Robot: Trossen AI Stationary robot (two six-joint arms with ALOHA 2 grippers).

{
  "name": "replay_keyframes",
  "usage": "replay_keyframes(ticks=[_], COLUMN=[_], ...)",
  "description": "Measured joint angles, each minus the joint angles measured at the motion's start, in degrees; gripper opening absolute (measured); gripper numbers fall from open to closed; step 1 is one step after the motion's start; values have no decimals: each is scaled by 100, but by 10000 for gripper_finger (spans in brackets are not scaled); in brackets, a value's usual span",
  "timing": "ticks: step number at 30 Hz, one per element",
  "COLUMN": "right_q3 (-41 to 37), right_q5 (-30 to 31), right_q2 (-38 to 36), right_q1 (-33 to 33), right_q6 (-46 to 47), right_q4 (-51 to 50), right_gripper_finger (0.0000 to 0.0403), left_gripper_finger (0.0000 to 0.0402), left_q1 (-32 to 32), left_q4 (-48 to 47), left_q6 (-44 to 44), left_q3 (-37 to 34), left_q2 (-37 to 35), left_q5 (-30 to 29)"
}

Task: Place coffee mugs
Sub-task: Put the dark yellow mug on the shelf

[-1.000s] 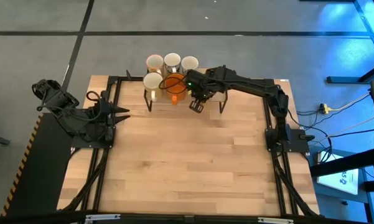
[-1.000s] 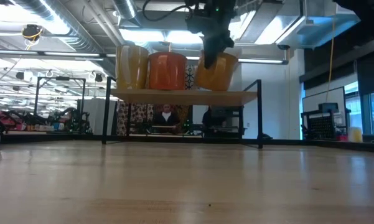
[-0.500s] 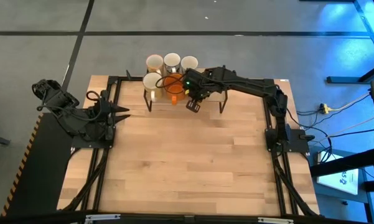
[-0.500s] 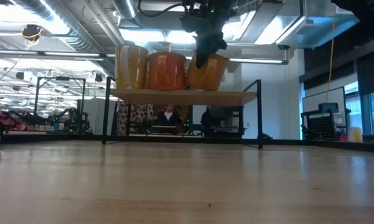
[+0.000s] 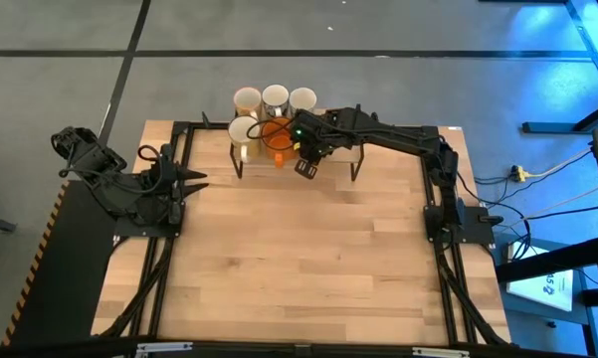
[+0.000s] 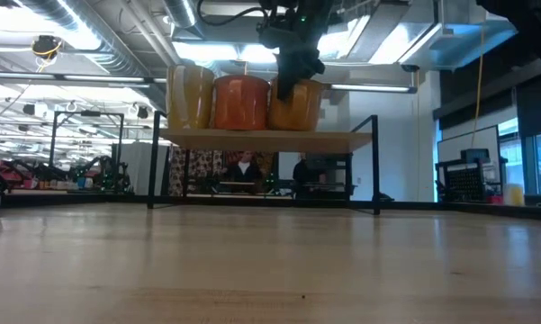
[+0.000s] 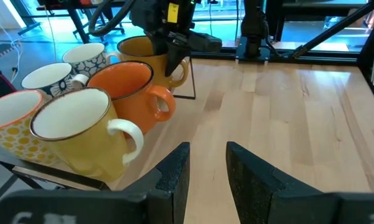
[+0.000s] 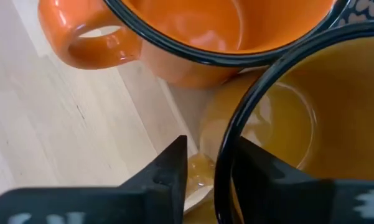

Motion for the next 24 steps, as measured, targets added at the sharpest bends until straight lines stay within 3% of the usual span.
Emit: replay_keyframes(ticks=[10,24], right_q3=[-2,-2], right_q5=[-1,107], right_q2=[0,-6], right_q1=[2,2], right_q6=[125,134], right_q4=[233,-71], right_gripper_finger=[131,136], left_gripper_finger=[98,98], left_q1=[1,0], left_q4=[1,0], left_q6=[2,2], left_q3=[0,0], left_q2=[2,2], left_q5=[4,9])
